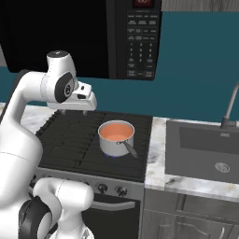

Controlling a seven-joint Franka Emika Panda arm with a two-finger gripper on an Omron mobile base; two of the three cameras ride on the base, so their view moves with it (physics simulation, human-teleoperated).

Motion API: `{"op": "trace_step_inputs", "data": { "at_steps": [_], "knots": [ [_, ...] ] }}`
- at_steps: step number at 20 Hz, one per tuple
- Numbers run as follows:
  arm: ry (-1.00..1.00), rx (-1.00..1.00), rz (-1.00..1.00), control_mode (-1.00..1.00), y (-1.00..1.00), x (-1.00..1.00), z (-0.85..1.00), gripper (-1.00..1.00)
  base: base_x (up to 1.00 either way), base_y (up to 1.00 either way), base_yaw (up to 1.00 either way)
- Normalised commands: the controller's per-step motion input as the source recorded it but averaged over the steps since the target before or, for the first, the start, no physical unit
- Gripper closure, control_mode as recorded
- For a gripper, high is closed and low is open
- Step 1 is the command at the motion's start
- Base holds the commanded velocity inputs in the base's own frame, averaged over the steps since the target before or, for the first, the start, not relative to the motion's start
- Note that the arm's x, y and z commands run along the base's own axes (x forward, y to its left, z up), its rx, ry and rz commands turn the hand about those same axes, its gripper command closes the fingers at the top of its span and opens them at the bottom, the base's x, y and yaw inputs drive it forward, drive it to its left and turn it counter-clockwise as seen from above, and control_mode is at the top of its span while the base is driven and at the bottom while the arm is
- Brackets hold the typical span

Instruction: Wait until the marinara sauce is simmered to a deep red color and then turn off the stove.

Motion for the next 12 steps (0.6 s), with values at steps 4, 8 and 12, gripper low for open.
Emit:
{"op": "trace_step_inputs", "data": {
  "at_steps": [4,8,12],
  "knots": [
    [0.0,0.0,0.0,-1.0,0.0,0.0,0.0,-1.0,0.0,0.0,0.0],
    [0.0,0.0,0.0,-1.0,0.0,0.0,0.0,-1.0,0.0,0.0,0.0],
    [0.0,0.0,0.0,-1.0,0.0,0.0,0.0,-1.0,0.0,0.0,0.0]
  ]
}}
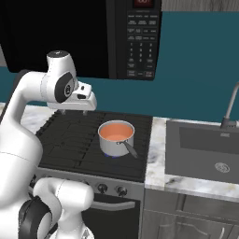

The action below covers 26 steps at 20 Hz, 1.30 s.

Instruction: Wait until the marinara sauce is simmered to a deep red color and then turn off the stove.

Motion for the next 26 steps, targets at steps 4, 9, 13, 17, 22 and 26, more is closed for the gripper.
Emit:
{"op": "trace_step_inputs", "data": {
  "at_steps": [4,9,13,17,22,26],
  "knots": [
    [0.0,0.0,0.0,-1.0,0.0,0.0,0.0,-1.0,0.0,0.0,0.0],
    [0.0,0.0,0.0,-1.0,0.0,0.0,0.0,-1.0,0.0,0.0,0.0],
    [0.0,0.0,0.0,-1.0,0.0,0.0,0.0,-1.0,0.0,0.0,0.0],
    [0.0,0.0,0.0,-1.0,0.0,0.0,0.0,-1.0,0.0,0.0,0.0],
    [0.0,0.0,0.0,-1.0,0.0,0.0,0.0,-1.0,0.0,0.0,0.0],
    [0.0,0.0,0.0,-1.0,0.0,0.0,0.0,-1.0,0.0,0.0,0.0]
  ]
}}
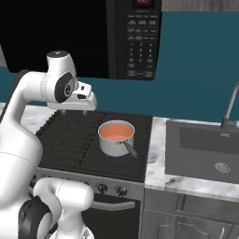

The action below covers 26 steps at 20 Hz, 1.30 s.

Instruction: Wait until the marinara sauce is simmered to a deep red color and then turn off the stove.

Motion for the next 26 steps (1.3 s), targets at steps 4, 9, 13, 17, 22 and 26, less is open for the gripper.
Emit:
{"op": "trace_step_inputs", "data": {
  "at_steps": [4,9,13,17,22,26],
  "knots": [
    [0.0,0.0,0.0,-1.0,0.0,0.0,0.0,-1.0,0.0,0.0,0.0],
    [0.0,0.0,0.0,-1.0,0.0,0.0,0.0,-1.0,0.0,0.0,0.0],
    [0.0,0.0,0.0,-1.0,0.0,0.0,0.0,-1.0,0.0,0.0,0.0],
    [0.0,0.0,0.0,-1.0,0.0,0.0,0.0,-1.0,0.0,0.0,0.0],
    [0.0,0.0,0.0,-1.0,0.0,0.0,0.0,-1.0,0.0,0.0,0.0],
    [0.0,0.0,0.0,-1.0,0.0,0.0,0.0,-1.0,0.0,0.0,0.0]
  ]
}}
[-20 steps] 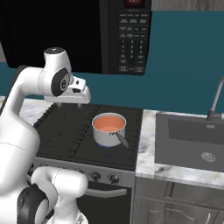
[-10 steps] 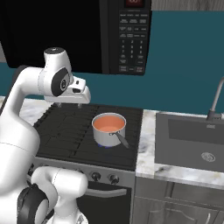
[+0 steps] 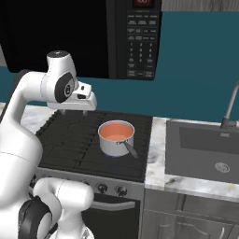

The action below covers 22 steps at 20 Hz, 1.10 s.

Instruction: Wait until the marinara sauce is simmered to a deep red color and then turn off the stove.

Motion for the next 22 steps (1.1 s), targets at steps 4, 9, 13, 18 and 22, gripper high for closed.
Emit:
{"op": "trace_step_inputs", "data": {
  "at_steps": [4,9,13,18,22],
  "knots": [
    [0.0,0.0,0.0,-1.0,0.0,0.0,0.0,-1.0,0.0,0.0,0.0],
    [0.0,0.0,0.0,-1.0,0.0,0.0,0.0,-1.0,0.0,0.0,0.0],
    [0.0,0.0,0.0,-1.0,0.0,0.0,0.0,-1.0,0.0,0.0,0.0],
    [0.0,0.0,0.0,-1.0,0.0,0.0,0.0,-1.0,0.0,0.0,0.0],
    [0.0,0.0,0.0,-1.0,0.0,0.0,0.0,-1.0,0.0,0.0,0.0]
  ]
}}
